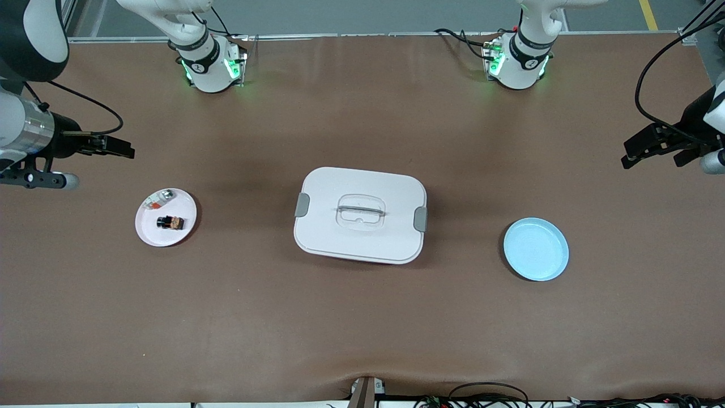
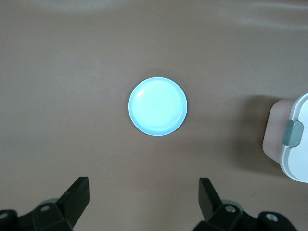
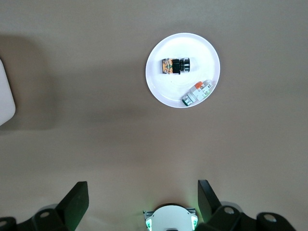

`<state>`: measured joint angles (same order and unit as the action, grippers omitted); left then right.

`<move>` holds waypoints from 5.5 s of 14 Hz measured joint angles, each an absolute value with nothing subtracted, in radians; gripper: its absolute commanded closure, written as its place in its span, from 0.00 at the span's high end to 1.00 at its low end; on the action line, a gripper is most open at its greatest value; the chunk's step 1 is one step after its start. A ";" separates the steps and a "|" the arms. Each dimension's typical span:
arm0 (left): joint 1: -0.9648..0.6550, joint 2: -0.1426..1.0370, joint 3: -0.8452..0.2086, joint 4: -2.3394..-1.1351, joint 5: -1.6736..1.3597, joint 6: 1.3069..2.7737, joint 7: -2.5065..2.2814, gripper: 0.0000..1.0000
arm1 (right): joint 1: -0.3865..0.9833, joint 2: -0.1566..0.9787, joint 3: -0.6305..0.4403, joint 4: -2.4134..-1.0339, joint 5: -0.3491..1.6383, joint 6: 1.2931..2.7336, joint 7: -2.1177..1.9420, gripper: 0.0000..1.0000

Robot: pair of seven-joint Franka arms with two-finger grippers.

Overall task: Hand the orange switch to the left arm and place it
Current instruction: 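Move the right gripper over the white plate and lower it, then close the right gripper on the orange-black switch, then lift the switch with the right gripper while the left gripper approaches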

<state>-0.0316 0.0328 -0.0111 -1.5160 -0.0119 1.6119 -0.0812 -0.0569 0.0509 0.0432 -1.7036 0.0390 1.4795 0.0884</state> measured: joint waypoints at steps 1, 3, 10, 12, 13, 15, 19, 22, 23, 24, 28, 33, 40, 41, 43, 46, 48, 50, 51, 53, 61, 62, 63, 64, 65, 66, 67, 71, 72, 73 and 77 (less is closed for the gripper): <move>-0.030 0.033 -0.011 -1.516 -0.012 1.612 -0.081 1.00 | -0.057 0.064 0.043 -1.704 0.039 1.486 0.088 1.00; -0.026 0.033 -0.010 -1.516 -0.012 1.612 -0.081 1.00 | -0.058 0.092 0.042 -1.706 0.039 1.517 0.089 1.00; -0.026 0.033 -0.010 -1.516 -0.012 1.612 -0.081 1.00 | -0.077 0.115 0.035 -1.753 0.038 1.659 0.090 1.00; -0.026 0.033 -0.010 -1.516 -0.012 1.612 -0.081 1.00 | -0.086 0.115 0.035 -1.800 0.038 1.729 0.090 1.00; -0.026 0.033 -0.010 -1.516 -0.012 1.612 -0.081 1.00 | -0.089 0.116 0.035 -1.829 0.038 1.768 0.090 1.00; -0.026 0.033 -0.010 -1.516 -0.012 1.612 -0.081 1.00 | -0.089 0.120 0.035 -1.895 0.038 1.856 0.090 1.00; -0.026 0.033 -0.010 -1.516 -0.012 1.612 -0.081 1.00 | -0.089 0.190 0.035 -1.980 0.028 2.024 0.090 1.00; -0.026 0.034 -0.010 -1.516 -0.012 1.612 -0.081 1.00 | -0.093 0.265 0.033 -1.981 0.019 2.091 0.090 1.00; -0.026 0.034 -0.010 -1.516 -0.012 1.612 -0.081 1.00 | -0.097 0.284 0.032 -1.981 0.017 2.111 0.090 1.00; -0.026 0.034 -0.010 -1.516 -0.012 1.612 -0.081 1.00 | -0.101 0.302 0.031 -1.981 0.009 2.132 0.089 1.00; -0.026 0.034 -0.010 -1.516 -0.012 1.612 -0.081 1.00 | -0.116 0.374 0.031 -1.981 -0.018 2.217 0.089 1.00; -0.026 0.034 -0.010 -1.516 -0.012 1.612 -0.081 1.00 | -0.116 0.439 0.031 -1.980 -0.020 2.266 0.089 1.00; -0.026 0.034 -0.010 -1.516 -0.012 1.612 -0.081 1.00 | -0.119 0.483 0.031 -1.981 -0.020 2.287 0.088 1.00; -0.026 0.034 -0.010 -1.516 -0.012 1.612 -0.081 1.00 | -0.119 0.488 0.031 -1.982 -0.020 2.292 0.088 1.00; -0.026 0.034 -0.010 -1.516 -0.012 1.612 -0.081 1.00 | -0.120 0.497 0.031 -1.982 -0.020 2.298 0.087 1.00; -0.026 0.034 -0.010 -1.516 -0.012 1.612 -0.081 1.00 | -0.120 0.503 0.031 -1.982 -0.022 2.302 0.064 1.00; -0.026 0.034 -0.010 -1.516 -0.012 1.612 -0.081 1.00 | -0.123 0.503 0.030 -1.983 -0.022 2.309 0.039 1.00; -0.026 0.034 -0.010 -1.516 -0.012 1.612 -0.081 1.00 | -0.130 0.504 0.030 -1.984 -0.022 2.313 0.026 1.00; -0.026 0.034 -0.010 -1.516 -0.012 1.612 -0.081 1.00 | -0.132 0.505 0.030 -1.988 -0.022 2.317 0.024 1.00; -0.026 0.034 -0.010 -1.516 -0.012 1.612 -0.081 1.00 | -0.133 0.506 0.030 -2.010 -0.022 2.352 0.021 1.00; -0.026 0.034 -0.010 -1.516 -0.012 1.612 -0.081 1.00 | -0.133 0.506 0.032 -2.058 -0.023 2.385 0.016 1.00; -0.026 0.034 -0.010 -1.516 -0.012 1.612 -0.081 1.00 | -0.133 0.506 0.032 -2.059 -0.023 2.385 0.015 1.00; -0.026 0.034 -0.010 -1.516 -0.012 1.612 -0.081 1.00 | -0.133 0.506 0.032 -2.059 -0.023 2.384 0.015 1.00; -0.026 0.034 -0.010 -1.516 -0.012 1.612 -0.081 1.00 | -0.133 0.506 0.032 -2.059 -0.023 2.384 0.015 1.00; -0.026 0.034 -0.010 -1.516 -0.012 1.612 -0.081 1.00 | -0.133 0.506 0.032 -2.060 -0.023 2.383 0.014 0.83; -0.026 0.034 -0.010 -1.516 -0.012 1.612 -0.081 1.00 | -0.133 0.506 0.032 -2.060 -0.023 2.383 0.006 0.54; -0.026 0.034 -0.010 -1.516 -0.012 1.612 -0.081 1.00 | -0.133 0.506 0.032 -2.060 -0.023 2.381 -0.008 0.22; -0.026 0.034 -0.010 -1.516 -0.012 1.612 -0.081 1.00 | -0.135 0.506 0.032 -2.036 -0.023 2.326 -0.019 0.00; -0.026 0.034 -0.010 -1.516 -0.012 1.612 -0.081 1.00 | -0.136 0.506 0.031 -2.026 -0.023 2.312 -0.019 0.00; -0.026 0.034 -0.010 -1.516 -0.012 1.612 -0.081 1.00 | -0.137 0.506 0.031 -2.012 -0.023 2.294 -0.019 0.00; -0.026 0.034 -0.010 -1.516 -0.012 1.612 -0.081 1.00 | -0.138 0.505 0.032 -1.916 -0.021 2.132 -0.008 0.00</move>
